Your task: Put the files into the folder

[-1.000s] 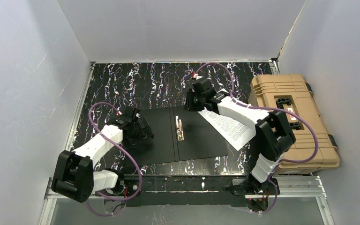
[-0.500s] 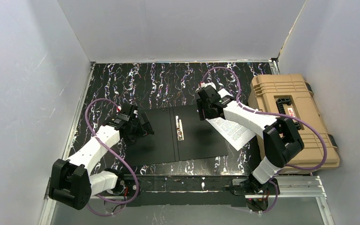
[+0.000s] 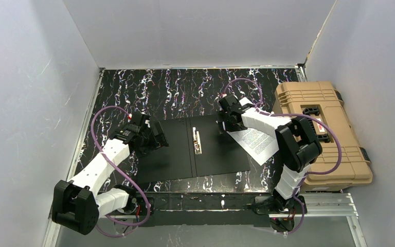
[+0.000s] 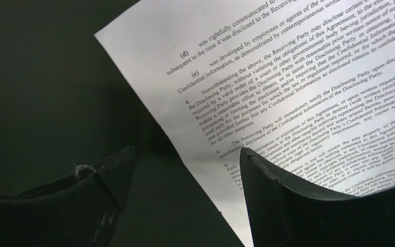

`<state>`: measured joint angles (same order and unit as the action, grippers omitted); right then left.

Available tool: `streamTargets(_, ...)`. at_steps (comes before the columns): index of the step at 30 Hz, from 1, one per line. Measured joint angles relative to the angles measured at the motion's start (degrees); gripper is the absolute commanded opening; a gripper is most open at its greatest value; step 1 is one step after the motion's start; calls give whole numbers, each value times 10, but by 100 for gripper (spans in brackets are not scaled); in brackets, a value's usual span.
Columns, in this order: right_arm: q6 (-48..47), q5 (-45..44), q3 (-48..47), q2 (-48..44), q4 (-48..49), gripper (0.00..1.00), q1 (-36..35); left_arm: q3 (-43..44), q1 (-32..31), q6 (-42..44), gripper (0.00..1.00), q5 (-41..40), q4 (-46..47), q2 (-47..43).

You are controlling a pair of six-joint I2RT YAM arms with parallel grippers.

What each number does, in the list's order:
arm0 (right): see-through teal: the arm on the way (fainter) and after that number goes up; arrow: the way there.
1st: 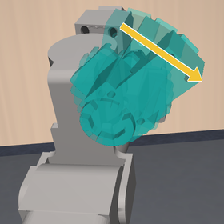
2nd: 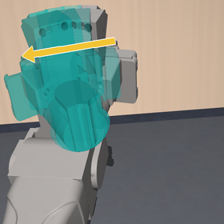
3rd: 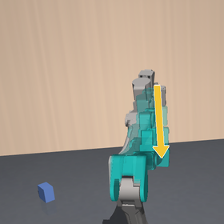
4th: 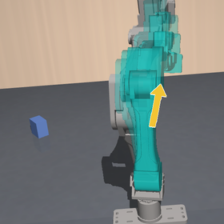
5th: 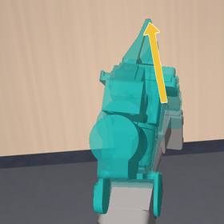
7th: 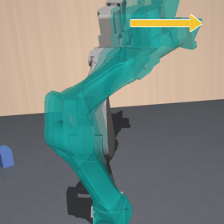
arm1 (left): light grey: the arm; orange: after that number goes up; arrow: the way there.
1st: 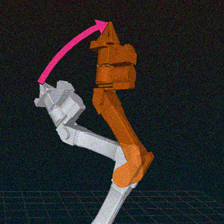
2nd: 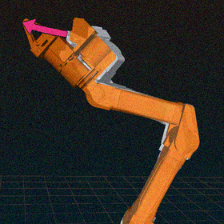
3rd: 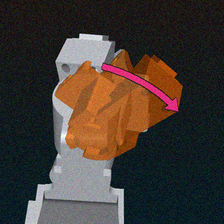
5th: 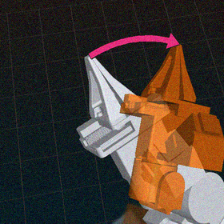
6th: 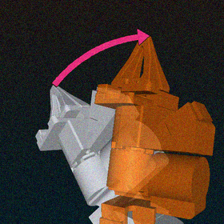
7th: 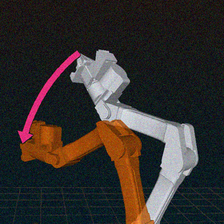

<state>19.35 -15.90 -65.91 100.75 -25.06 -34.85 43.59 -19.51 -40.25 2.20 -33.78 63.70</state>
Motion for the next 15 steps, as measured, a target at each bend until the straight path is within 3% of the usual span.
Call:
streamTargets(6, 2, 14, -2, 30, 9, 73, 14, 0, 0, 2, 98, 0, -1, 0)
streamTargets(15, 2, 27, -3, 37, 27, 48, 25, 0, 0, 3, 98, 0, -1, 0)
